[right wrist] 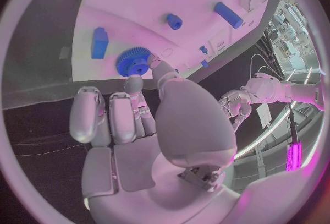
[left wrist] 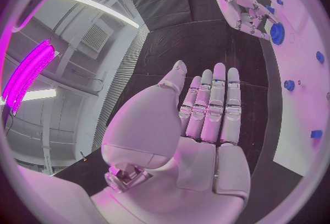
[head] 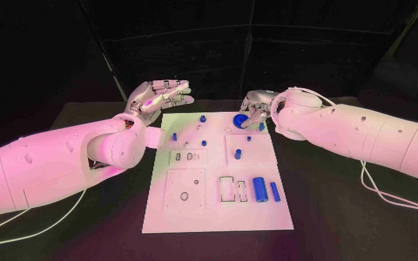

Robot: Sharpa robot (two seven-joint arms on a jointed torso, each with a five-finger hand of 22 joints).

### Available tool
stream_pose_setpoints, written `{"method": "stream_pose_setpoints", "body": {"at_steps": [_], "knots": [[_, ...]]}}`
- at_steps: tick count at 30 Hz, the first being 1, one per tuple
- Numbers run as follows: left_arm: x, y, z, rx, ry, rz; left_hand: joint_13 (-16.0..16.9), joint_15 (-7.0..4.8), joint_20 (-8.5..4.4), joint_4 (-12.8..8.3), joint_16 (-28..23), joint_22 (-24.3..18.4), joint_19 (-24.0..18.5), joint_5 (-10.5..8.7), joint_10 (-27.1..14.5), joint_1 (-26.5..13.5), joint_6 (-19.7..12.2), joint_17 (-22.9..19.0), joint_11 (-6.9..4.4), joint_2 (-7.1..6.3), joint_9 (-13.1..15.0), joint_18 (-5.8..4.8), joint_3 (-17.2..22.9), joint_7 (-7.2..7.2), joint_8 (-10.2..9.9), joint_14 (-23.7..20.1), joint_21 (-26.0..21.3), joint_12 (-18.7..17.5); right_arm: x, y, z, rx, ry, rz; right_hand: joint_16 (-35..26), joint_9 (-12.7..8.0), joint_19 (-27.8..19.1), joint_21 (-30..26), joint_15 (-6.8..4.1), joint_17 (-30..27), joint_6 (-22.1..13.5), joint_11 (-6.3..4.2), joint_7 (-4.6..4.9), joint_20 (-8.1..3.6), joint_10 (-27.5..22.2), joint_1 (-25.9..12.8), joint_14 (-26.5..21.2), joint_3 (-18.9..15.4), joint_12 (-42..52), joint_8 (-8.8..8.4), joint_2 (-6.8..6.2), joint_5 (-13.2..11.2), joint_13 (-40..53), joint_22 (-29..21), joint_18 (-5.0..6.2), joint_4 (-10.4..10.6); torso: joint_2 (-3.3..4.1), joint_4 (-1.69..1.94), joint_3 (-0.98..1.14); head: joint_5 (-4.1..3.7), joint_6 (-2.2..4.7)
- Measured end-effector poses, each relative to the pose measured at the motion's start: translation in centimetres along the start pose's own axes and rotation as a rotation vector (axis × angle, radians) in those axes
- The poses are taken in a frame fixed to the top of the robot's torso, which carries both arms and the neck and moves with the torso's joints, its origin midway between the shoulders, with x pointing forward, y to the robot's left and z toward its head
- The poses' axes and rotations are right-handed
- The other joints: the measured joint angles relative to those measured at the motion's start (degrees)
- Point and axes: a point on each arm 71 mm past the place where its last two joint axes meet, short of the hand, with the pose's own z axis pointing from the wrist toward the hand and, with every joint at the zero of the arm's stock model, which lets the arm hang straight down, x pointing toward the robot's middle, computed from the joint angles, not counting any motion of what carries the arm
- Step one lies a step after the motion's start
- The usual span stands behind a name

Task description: Assemble the parts on the task board

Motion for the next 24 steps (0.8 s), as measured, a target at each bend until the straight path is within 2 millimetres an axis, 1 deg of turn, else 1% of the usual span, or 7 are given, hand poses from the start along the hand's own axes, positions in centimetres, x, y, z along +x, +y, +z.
{"method": "stream_pose_setpoints", "body": {"at_steps": [3, 7, 11, 21, 22, 23, 24], "knots": [[0.06, 0.02, 0.02, -0.001, 0.001, -0.001, 0.0, 0.0, 0.0, 0.0, 0.0, 0.0, 0.0, 0.0, 0.0, 0.0, 0.0, 0.0, 0.0, 0.0, 0.0, 0.0, 0.0, 0.0, 0.0, 0.0, 0.0, 0.0, 0.07, -0.03, 0.1, 0.006, 0.011, -0.003, 0.9, 0.2, 0.7, 0.5, 0.0, 1.7, 0.0, 0.07, 0.0, 0.07, 3.2, -1.0, 0.0, -0.6, 6.1, 0.52, 1.03, 0.0, 8.0, 1.2, 0.0, 1.6, 0.0, -0.02, 0.01, 0.01, -0.02], [0.07, 0.03, 0.03, -0.001, 0.002, -0.001, 0.0, 0.0, 0.0, 0.0, 0.0, 0.0, 0.0, 0.0, 0.0, 0.0, 0.0, 0.0, 0.0, 0.0, 0.0, 0.0, 0.0, 0.0, 0.0, 0.0, 0.0, 0.0, 0.12, -0.14, 0.21, 0.015, 0.023, -0.006, 1.4, 0.2, 1.1, 0.9, 0.0, 3.1, 0.5, 0.06, 0.03, 0.09, 5.8, -1.6, 0.0, -1.0, 10.4, 1.14, 1.58, 0.0, 14.0, 2.3, 0.0, 2.7, 0.0, -0.02, 0.04, 0.01, -0.07], [0.05, 0.03, 0.04, -0.002, 0.002, -0.001, 0.0, 0.0, 0.0, 0.0, 0.0, 0.0, 0.0, 0.0, 0.0, 0.0, 0.0, 0.0, 0.0, 0.0, 0.0, 0.0, 0.0, 0.0, 0.0, 0.0, 0.0, 0.0, 0.18, -0.31, 0.28, 0.025, 0.036, -0.007, 1.6, 0.3, 1.1, 1.1, 0.0, 3.6, 1.1, 0.05, -0.01, 0.09, 6.2, -2.3, 0.0, -0.9, 11.7, 1.62, 2.25, 0.0, 15.9, 2.6, 0.0, 3.4, -0.01, -0.01, 0.05, 0.01, -0.17], [0.08, 0.06, 0.06, -0.003, 0.003, -0.002, 0.0, 0.0, 0.0, 0.0, 0.0, 0.0, 0.0, 0.0, 0.0, 0.0, 0.0, 0.0, 0.0, 0.0, 0.0, 0.0, 0.0, 0.0, 0.0, 0.0, 0.0, 0.0, 0.11, -0.21, 0.55, 0.033, 0.051, -0.001, 1.9, 0.3, 1.5, 1.3, 0.01, 4.2, 1.2, 0.06, -0.09, 0.08, 6.2, -1.8, 0.0, -1.0, 11.8, 1.62, 2.79, 0.0, 16.6, 3.0, 0.02, 3.4, -0.03, -0.01, 0.07, 0.13, -0.35], [0.08, 0.06, 0.06, -0.003, 0.003, -0.002, 0.0, 0.0, 0.0, 0.0, 0.0, 0.0, 0.0, 0.0, 0.0, 0.0, 0.0, 0.0, 0.0, 0.0, 0.0, 0.0, 0.0, 0.0, 0.0, 0.0, 0.0, 0.0, 0.09, -0.23, 0.58, 0.034, 0.051, 0.0, 1.9, 0.3, 1.5, 1.3, 0.01, 4.2, 1.2, 0.06, -0.09, 0.08, 6.2, -1.6, 0.0, -1.0, 11.8, 1.62, 2.98, 0.0, 16.6, 3.0, -0.12, 3.4, -0.03, -0.01, 0.08, 0.13, -0.37], [0.08, 0.06, 0.06, -0.004, 0.003, -0.002, 0.0, 0.0, 0.0, 0.0, 0.0, 0.0, 0.0, 0.0, 0.0, 0.0, 0.0, 0.0, 0.0, 0.0, 0.0, 0.0, 0.0, 0.0, 0.0, 0.0, 0.0, 0.0, 0.07, -0.25, 0.61, 0.036, 0.051, 0.0, 1.9, 0.3, 1.5, 1.3, 0.01, 4.3, 1.2, 0.06, -0.09, 0.08, 6.2, -1.6, 0.0, -1.0, 11.9, 1.62, 2.98, 0.0, 16.7, 3.0, -0.89, 3.4, -0.03, -0.01, 0.08, 0.13, -0.37], [0.08, 0.06, 0.06, -0.004, 0.003, -0.002, 0.0, 0.0, 0.0, 0.0, 0.0, 0.0, 0.0, 0.0, 0.0, 0.0, 0.0, 0.0, 0.0, 0.0, 0.0, 0.0, 0.0, 0.0, 0.0, 0.0, 0.0, 0.0, 0.06, -0.28, 0.63, 0.037, 0.051, 0.0, 2.1, 0.3, 1.5, 1.3, 0.01, 4.4, 1.2, 0.06, -0.09, 0.08, 6.2, -1.5, 0.0, -0.9, 12.1, 1.62, 3.08, 0.0, 16.8, 3.1, -0.89, 3.3, -0.03, -0.01, 0.09, 0.13, -0.37]]}}
